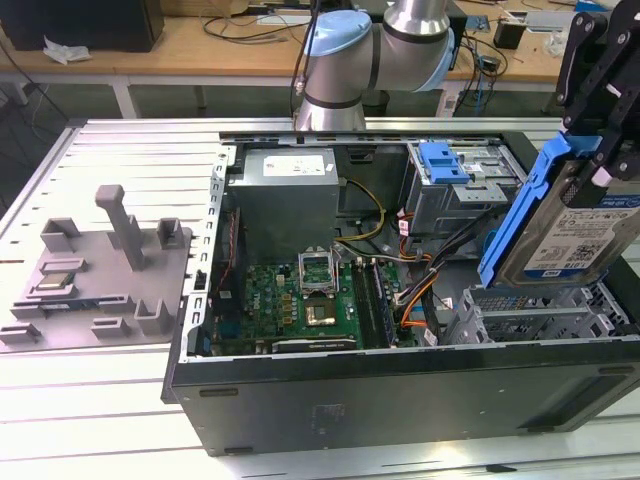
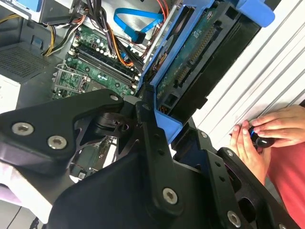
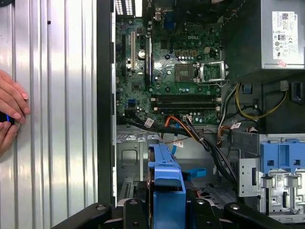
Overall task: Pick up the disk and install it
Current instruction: 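Insert the disk into the insertion slot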
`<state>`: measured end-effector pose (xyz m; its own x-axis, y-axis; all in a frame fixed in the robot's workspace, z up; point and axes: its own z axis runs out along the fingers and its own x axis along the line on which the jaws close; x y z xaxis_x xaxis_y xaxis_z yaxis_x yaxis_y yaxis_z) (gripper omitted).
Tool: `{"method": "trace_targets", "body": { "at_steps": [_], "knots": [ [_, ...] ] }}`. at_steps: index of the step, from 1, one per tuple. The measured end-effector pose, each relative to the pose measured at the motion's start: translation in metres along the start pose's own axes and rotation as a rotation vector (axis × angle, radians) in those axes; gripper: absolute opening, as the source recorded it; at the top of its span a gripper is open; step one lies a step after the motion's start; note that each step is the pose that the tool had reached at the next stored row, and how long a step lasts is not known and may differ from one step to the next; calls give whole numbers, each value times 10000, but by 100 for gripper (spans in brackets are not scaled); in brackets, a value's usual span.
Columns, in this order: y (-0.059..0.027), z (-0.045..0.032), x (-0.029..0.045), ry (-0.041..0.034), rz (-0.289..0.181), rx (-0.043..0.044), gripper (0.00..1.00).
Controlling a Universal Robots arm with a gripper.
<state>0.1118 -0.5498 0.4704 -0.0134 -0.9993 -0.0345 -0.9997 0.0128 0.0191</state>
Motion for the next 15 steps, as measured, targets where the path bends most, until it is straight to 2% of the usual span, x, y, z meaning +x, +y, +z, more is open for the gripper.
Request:
{"method": "trace_targets", "body": {
  "at_steps": [15],
  "knots": [
    [0, 58, 8, 1, -77, -2, 37]
  ]
}}
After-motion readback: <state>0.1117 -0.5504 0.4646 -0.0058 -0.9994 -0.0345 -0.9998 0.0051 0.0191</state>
